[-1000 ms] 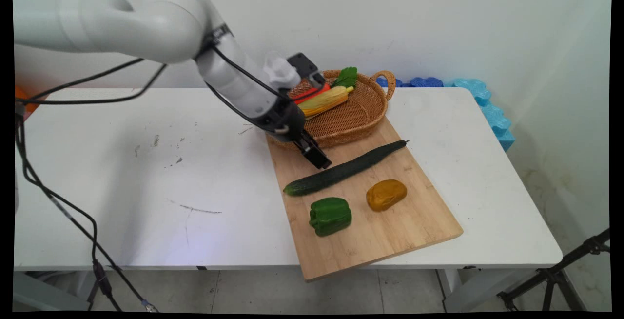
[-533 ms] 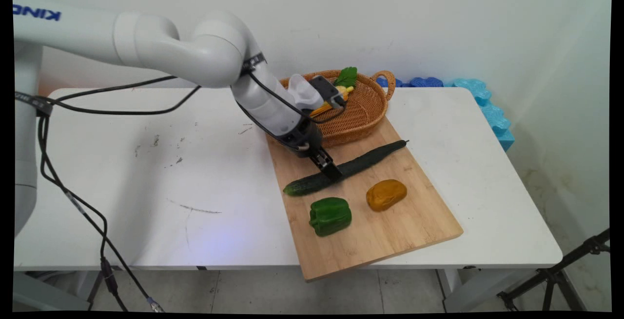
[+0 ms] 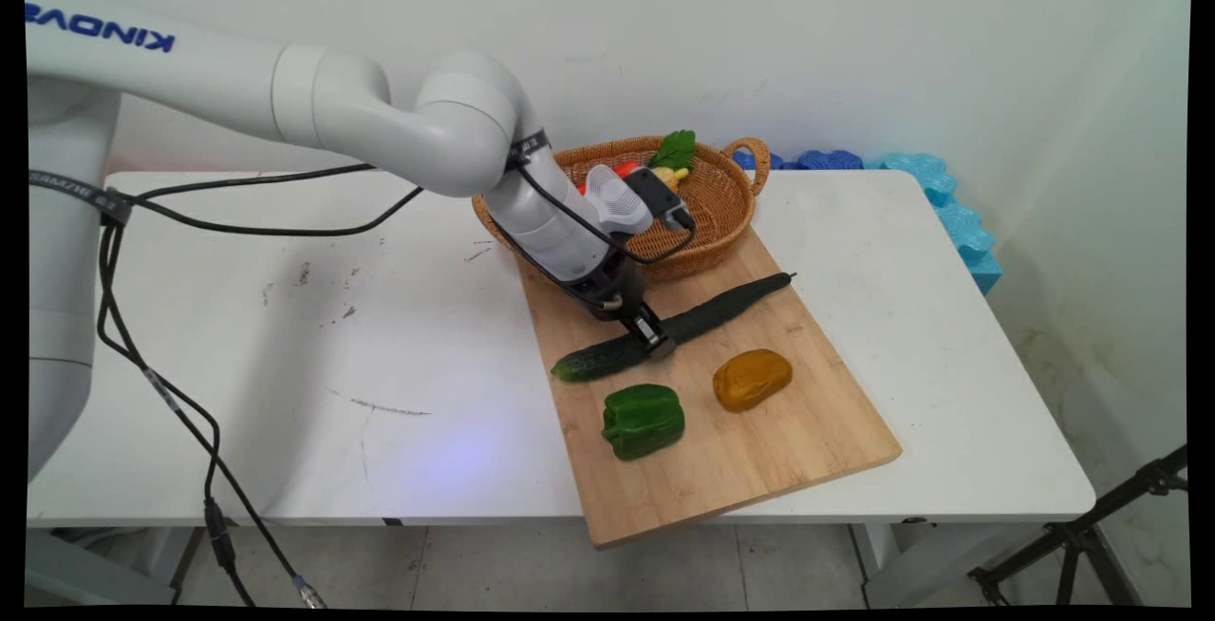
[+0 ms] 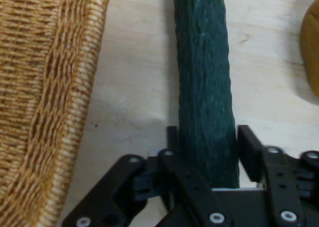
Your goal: Pick up the cucumber from the cutting board, then place the picked object in the vegetable basket
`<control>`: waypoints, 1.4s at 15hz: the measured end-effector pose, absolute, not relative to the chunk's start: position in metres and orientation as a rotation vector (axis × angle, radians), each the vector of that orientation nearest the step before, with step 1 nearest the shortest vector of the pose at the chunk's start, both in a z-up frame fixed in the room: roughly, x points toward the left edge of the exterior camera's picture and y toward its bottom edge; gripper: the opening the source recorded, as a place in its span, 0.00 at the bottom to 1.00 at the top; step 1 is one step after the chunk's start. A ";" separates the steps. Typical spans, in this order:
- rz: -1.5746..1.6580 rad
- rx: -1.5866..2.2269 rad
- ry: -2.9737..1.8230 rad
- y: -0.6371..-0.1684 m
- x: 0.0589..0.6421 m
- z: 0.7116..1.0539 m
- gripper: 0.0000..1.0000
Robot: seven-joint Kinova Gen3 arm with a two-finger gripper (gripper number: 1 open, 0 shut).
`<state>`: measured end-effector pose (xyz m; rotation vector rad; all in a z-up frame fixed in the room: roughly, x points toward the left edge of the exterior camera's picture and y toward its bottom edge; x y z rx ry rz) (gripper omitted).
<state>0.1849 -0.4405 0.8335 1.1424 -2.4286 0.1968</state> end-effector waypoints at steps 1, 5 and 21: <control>0.201 1.135 -2.432 -0.441 0.183 0.832 0.00; 0.221 1.113 -2.439 -0.444 0.178 0.834 0.00; 0.275 1.028 -2.385 -0.457 0.199 0.971 0.00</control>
